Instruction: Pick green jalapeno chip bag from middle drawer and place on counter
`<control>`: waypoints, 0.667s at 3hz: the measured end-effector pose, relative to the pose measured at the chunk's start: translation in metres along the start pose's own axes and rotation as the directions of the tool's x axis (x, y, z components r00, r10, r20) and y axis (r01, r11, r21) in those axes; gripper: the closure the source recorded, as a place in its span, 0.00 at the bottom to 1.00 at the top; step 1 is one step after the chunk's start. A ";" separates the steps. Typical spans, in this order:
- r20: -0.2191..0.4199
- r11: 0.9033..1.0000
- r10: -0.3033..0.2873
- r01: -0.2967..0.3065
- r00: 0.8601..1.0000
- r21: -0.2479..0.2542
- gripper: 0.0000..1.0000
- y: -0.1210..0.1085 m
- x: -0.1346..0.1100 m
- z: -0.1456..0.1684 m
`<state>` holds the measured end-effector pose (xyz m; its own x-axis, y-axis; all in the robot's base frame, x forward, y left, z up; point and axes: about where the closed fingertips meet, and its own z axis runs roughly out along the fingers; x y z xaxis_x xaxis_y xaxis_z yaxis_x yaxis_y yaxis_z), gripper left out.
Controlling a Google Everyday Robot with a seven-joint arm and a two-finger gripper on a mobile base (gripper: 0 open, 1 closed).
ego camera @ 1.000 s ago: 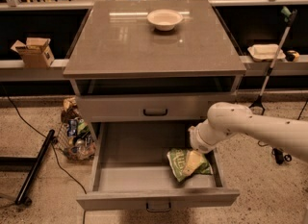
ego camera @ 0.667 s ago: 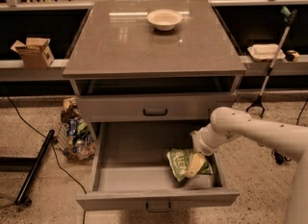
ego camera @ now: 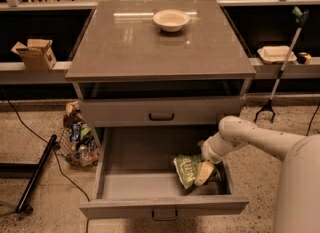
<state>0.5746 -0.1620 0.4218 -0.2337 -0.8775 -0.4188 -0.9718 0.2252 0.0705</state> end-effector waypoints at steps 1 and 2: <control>-0.001 1.000 -0.005 0.005 1.000 -0.018 0.00 -0.007 0.010 0.020; 0.005 0.999 0.001 -0.001 1.000 -0.033 0.17 -0.011 0.020 0.037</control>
Offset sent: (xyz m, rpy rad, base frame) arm 0.0127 -0.0102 -0.0630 0.0238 0.0387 0.0079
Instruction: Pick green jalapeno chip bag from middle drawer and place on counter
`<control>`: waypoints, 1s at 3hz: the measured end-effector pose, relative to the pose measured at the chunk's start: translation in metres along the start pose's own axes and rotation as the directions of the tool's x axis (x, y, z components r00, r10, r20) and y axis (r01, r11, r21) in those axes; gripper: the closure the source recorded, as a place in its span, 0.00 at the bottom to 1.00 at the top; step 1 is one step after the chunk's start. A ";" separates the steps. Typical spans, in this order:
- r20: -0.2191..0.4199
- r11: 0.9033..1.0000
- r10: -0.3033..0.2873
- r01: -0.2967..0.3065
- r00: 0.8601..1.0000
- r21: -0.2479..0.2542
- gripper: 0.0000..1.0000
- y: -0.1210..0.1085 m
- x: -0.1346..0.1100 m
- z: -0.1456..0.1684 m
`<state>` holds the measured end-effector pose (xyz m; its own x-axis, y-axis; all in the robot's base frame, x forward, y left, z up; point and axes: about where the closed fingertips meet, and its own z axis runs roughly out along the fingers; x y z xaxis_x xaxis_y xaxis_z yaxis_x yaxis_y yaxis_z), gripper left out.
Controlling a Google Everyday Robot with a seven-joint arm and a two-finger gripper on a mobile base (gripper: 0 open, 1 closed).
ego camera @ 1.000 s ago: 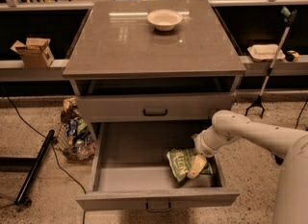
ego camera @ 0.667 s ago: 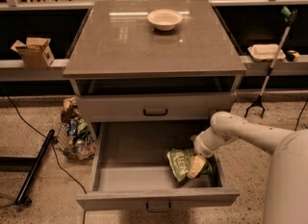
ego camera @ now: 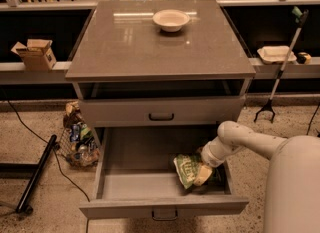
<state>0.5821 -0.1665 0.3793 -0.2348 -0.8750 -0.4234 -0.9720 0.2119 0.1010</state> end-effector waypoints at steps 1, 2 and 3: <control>0.010 1.000 0.000 0.001 1.000 -0.006 0.39 -0.001 0.006 0.010; 0.019 1.000 -0.004 0.004 1.000 0.012 0.62 -0.002 0.007 0.008; 0.006 0.997 -0.015 0.014 1.000 0.075 0.86 -0.001 0.000 -0.021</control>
Offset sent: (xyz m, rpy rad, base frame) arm 0.0064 -0.0091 0.0016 0.0182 -0.0576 -0.0159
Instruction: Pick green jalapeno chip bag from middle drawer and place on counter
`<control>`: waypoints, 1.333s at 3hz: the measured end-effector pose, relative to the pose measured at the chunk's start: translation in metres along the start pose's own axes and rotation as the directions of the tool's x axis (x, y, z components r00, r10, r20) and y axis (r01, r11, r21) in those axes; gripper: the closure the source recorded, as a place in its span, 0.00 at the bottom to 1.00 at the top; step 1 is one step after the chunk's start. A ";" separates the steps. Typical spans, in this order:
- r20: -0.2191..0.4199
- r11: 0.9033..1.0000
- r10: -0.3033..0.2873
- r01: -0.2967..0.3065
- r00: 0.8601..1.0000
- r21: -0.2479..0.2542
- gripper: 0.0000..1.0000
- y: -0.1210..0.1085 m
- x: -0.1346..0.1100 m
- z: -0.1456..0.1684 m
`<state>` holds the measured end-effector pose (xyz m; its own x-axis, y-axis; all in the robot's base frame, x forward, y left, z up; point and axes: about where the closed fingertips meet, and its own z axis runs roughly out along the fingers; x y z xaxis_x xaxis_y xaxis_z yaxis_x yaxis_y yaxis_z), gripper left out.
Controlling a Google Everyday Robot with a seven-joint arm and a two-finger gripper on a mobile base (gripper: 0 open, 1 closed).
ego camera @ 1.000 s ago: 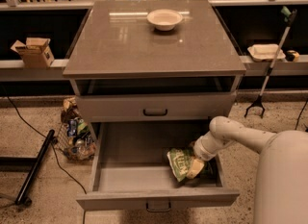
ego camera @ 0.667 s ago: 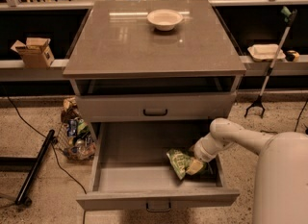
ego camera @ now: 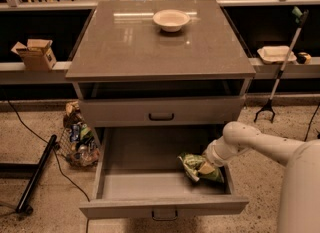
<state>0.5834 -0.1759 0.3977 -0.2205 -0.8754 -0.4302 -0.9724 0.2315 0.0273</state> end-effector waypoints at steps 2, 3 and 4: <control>-0.072 0.977 -0.081 0.094 0.994 0.192 1.00 0.009 -0.043 -0.126; -0.071 0.976 -0.087 0.100 0.994 0.195 1.00 0.009 -0.044 -0.128; -0.060 0.945 -0.192 0.201 0.980 0.258 1.00 0.021 -0.059 -0.181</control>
Offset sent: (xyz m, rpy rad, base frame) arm -0.0172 -0.0205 0.2011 -0.1692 -0.2864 -0.0029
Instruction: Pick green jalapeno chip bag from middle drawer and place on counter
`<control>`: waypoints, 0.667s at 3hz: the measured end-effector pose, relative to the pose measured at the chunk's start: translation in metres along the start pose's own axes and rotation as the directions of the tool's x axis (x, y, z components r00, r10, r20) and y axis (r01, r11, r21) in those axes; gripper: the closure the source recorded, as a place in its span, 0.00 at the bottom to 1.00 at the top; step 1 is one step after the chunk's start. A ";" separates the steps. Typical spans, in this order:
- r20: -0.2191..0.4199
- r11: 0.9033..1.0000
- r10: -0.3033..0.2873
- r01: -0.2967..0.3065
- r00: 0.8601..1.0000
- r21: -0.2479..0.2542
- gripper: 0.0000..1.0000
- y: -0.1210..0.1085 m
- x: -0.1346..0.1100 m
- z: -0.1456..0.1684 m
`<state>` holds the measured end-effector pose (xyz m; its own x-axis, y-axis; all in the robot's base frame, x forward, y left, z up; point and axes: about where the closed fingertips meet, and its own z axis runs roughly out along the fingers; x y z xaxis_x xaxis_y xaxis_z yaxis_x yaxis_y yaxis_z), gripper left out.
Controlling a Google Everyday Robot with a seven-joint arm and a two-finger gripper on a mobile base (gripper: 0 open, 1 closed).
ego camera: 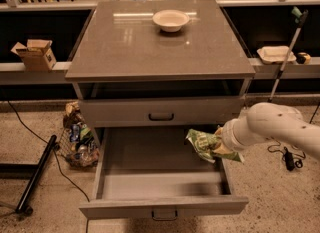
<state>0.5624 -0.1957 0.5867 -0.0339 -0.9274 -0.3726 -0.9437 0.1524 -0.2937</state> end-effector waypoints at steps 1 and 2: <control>0.040 0.988 -0.115 0.110 0.993 0.108 1.00 0.000 -0.022 -0.084; 0.038 0.955 -0.229 0.216 0.973 0.205 1.00 -0.008 -0.041 -0.160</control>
Offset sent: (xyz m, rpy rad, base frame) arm -0.0656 -0.0319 0.2583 -0.0619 -0.4398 0.2284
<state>0.5188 -0.2136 0.7454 0.1955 -0.9239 -0.3289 -0.8407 0.0148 -0.5414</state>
